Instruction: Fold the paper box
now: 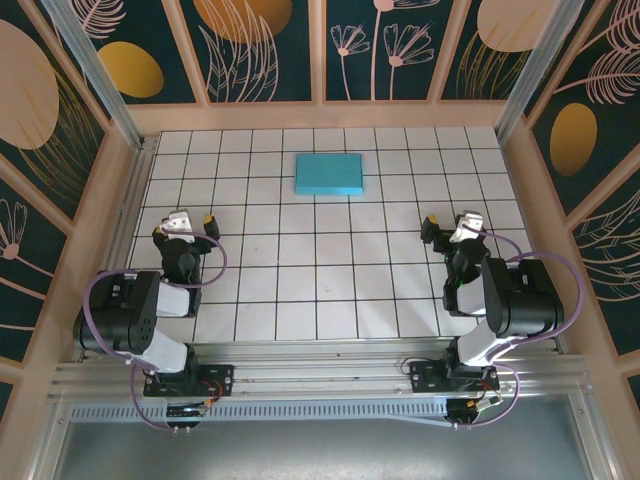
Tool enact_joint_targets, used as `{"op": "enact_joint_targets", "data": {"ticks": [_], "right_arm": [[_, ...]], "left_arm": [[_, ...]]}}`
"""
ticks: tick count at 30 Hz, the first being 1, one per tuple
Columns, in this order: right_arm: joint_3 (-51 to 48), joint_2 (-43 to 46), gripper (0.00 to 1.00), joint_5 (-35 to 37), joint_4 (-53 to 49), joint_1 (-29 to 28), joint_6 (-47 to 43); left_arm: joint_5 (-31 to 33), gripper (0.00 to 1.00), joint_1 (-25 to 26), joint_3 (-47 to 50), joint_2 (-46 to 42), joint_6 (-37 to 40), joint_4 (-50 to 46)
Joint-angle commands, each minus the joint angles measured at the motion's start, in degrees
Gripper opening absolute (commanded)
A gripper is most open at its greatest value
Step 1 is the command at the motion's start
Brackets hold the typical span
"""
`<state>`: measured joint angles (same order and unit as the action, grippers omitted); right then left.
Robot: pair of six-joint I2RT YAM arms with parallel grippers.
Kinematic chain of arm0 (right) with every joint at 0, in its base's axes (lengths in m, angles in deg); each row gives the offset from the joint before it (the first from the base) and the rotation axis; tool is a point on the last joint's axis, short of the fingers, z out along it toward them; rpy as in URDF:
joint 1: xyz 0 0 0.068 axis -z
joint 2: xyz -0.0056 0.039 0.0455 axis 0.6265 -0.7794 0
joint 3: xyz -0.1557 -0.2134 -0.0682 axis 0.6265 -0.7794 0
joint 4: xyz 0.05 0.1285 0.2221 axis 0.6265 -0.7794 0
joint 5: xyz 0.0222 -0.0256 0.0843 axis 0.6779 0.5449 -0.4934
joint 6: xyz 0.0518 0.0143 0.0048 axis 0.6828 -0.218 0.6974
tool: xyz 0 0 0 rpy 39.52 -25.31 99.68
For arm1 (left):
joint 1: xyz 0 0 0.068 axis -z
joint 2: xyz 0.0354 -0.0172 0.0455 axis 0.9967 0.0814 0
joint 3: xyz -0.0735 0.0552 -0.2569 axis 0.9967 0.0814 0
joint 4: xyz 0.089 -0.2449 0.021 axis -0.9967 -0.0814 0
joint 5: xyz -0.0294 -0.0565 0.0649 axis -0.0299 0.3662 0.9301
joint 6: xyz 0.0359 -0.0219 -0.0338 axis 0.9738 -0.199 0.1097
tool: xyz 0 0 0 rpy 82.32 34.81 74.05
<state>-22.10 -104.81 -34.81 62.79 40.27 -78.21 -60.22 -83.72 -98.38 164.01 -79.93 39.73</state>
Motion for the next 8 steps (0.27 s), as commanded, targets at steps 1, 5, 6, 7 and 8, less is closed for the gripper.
{"op": "enact_joint_targets", "data": {"ticks": [1, 5, 6, 7, 8], "right_arm": [[1.18, -0.08, 0.99, 0.86, 2.24, -0.35, -0.69], [1.04, -0.14, 0.99, 0.71, 2.53, -0.32, -0.76], [0.97, -0.15, 0.99, 0.73, 2.62, -0.25, -0.77], [0.94, -0.15, 0.99, 0.75, 2.85, -0.31, -0.79], [0.86, -0.11, 0.99, 0.69, 2.91, -0.26, -0.77]], "left_arm": [[-1.07, 0.99, -0.38, -0.69, -0.46, -0.52, 2.54], [-1.07, 0.99, -0.37, -0.68, -0.42, -0.55, 2.64], [-1.07, 0.99, -0.37, -0.69, -0.45, -0.52, 2.67], [-1.07, 0.99, -0.40, -0.69, -0.44, -0.52, 2.67], [-1.07, 0.99, -0.38, -0.69, -0.45, -0.56, 2.67]]}}
